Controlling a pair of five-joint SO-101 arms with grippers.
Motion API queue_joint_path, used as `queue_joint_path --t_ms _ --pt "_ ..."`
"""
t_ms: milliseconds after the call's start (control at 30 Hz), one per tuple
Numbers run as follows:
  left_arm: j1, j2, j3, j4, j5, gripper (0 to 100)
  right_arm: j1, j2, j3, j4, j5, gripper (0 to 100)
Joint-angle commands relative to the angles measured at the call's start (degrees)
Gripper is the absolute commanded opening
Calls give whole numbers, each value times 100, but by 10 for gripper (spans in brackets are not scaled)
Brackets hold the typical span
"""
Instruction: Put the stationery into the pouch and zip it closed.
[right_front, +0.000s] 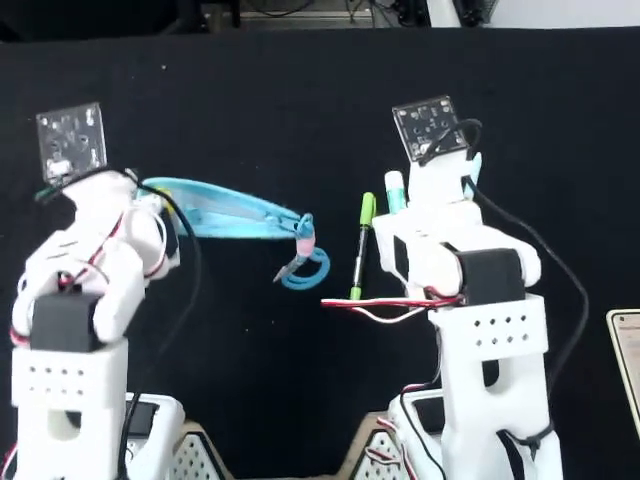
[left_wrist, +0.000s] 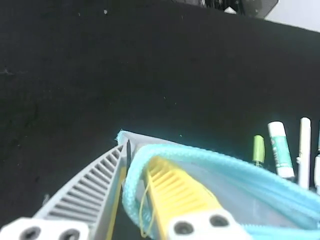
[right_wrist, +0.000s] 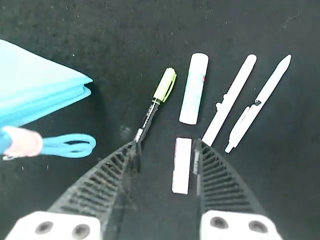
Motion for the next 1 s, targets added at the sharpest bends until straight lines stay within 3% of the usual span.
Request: queue_joint_path --t_ms 0,333,500,633,967 --pt "40 -519 136 -264 114 30 114 -40 40 -105 -35 155" --pt "31 -1248 1358 -985 255 30 9 -48 48 -88 -26 155" --pt "-295 -1609 1842 -1099 404 30 -985 -84 40 290 70 158" --pt "-549 -1793 2352 -1240 404 30 -1802 -66 75 308 800 158" --pt "-541 -1802 2624 -1196 431 30 -2963 -92 374 -255 941 159"
